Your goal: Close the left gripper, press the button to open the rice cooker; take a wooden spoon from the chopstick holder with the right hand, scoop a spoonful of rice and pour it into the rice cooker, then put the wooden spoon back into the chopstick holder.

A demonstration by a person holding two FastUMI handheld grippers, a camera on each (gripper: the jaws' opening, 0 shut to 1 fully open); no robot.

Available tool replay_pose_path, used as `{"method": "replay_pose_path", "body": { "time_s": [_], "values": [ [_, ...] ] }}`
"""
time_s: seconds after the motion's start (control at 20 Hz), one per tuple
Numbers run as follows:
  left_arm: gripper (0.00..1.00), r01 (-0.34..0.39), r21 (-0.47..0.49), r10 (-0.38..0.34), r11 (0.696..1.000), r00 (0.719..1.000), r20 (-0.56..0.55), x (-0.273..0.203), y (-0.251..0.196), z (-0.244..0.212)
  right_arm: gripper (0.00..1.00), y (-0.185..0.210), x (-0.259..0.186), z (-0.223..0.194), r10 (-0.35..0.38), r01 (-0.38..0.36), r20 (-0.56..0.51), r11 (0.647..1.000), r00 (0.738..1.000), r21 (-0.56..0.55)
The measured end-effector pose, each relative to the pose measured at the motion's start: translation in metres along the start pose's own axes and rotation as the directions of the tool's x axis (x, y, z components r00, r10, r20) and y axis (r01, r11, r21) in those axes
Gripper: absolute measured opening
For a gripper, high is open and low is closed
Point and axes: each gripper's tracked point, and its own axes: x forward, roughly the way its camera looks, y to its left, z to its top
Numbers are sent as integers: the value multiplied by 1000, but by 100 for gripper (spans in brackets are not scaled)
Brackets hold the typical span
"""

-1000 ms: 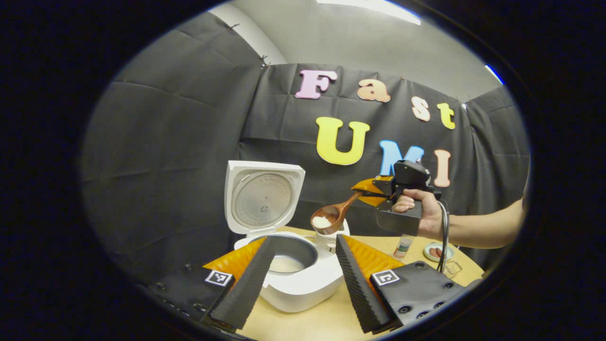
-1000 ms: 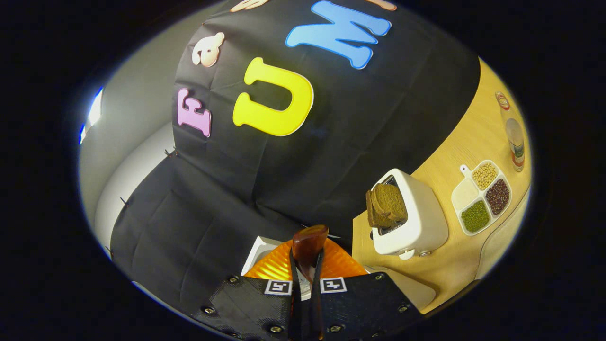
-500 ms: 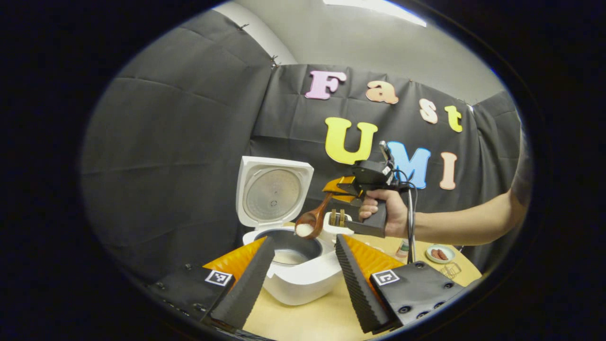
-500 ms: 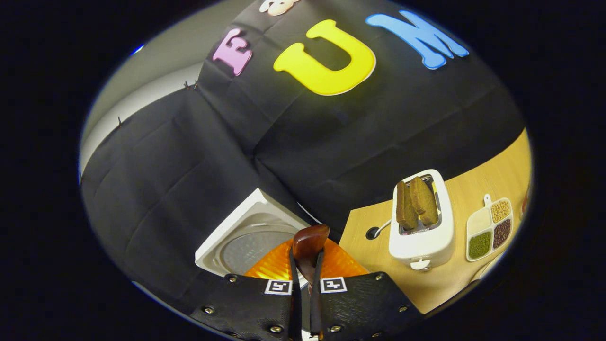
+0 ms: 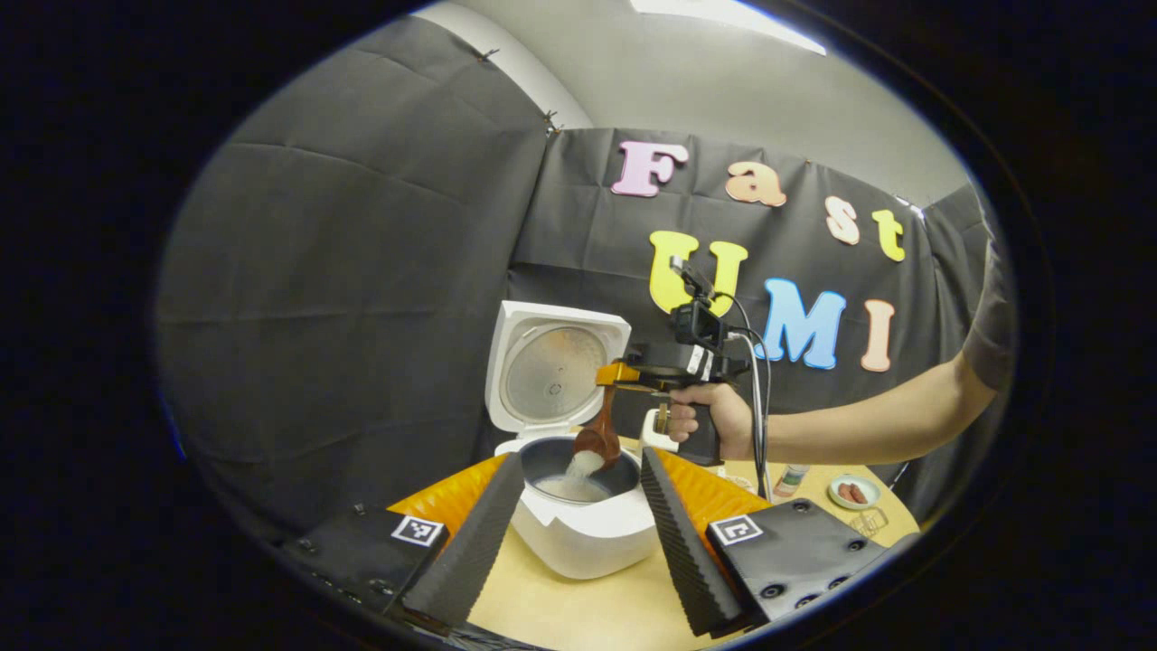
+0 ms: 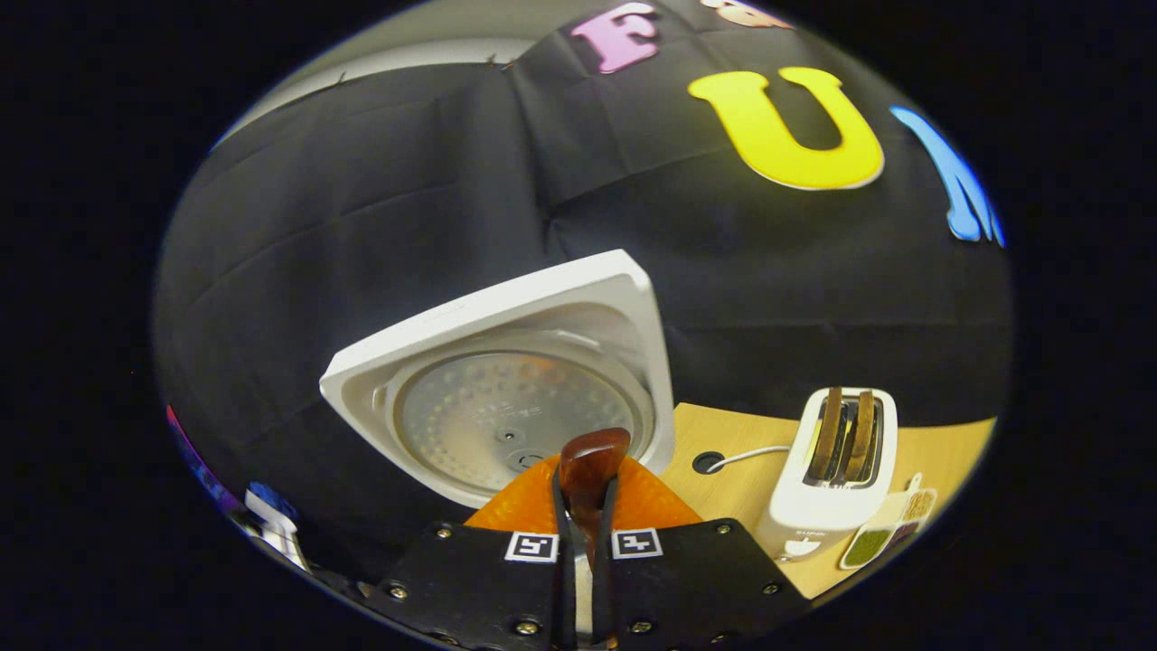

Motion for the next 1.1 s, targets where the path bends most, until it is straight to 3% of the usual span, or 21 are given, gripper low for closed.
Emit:
{"method": "replay_pose_path", "body": {
  "time_s": [0.1, 0.25, 0.35, 0.45, 0.65, 0.8, 0.95, 1.1],
  "values": [
    [90, -6, -3, 6, 1000, 1000, 0, 1, 2, -2, 7, 23, -6, 5, 50, -46, 24, 988, 998, -150],
    [92, -2, 0, 2, 1000, 1000, -1, 0, 4, -2, 7, 52, -17, 8, 109, -93, 33, 943, 993, -321],
    [92, 3, 1, -3, 1000, 1000, 5, 0, 4, -2, 7, 62, -25, 9, 134, -111, 39, 922, 990, -370],
    [90, 14, -3, -14, 1000, 1000, 11, -3, 2, -1, 8, 64, -32, 16, 150, -119, 60, 926, 987, -359],
    [90, 47, -16, -47, 999, 999, 21, -5, 0, 2, 7, 50, -49, 44, 131, -112, 128, 983, 983, -149],
    [93, 77, -19, -76, 997, 997, 26, -7, -2, 2, 8, 24, -71, 59, 80, -91, 167, 994, 983, 57],
    [93, 110, -26, -110, 994, 994, 26, -7, -6, 2, 7, -3, -103, 67, 46, -99, 203, 962, 978, 255],
    [93, 152, -20, -152, 988, 988, 24, -11, -8, 3, 7, -30, -137, 76, 3, -108, 247, 904, 969, 413]
  ]
}}
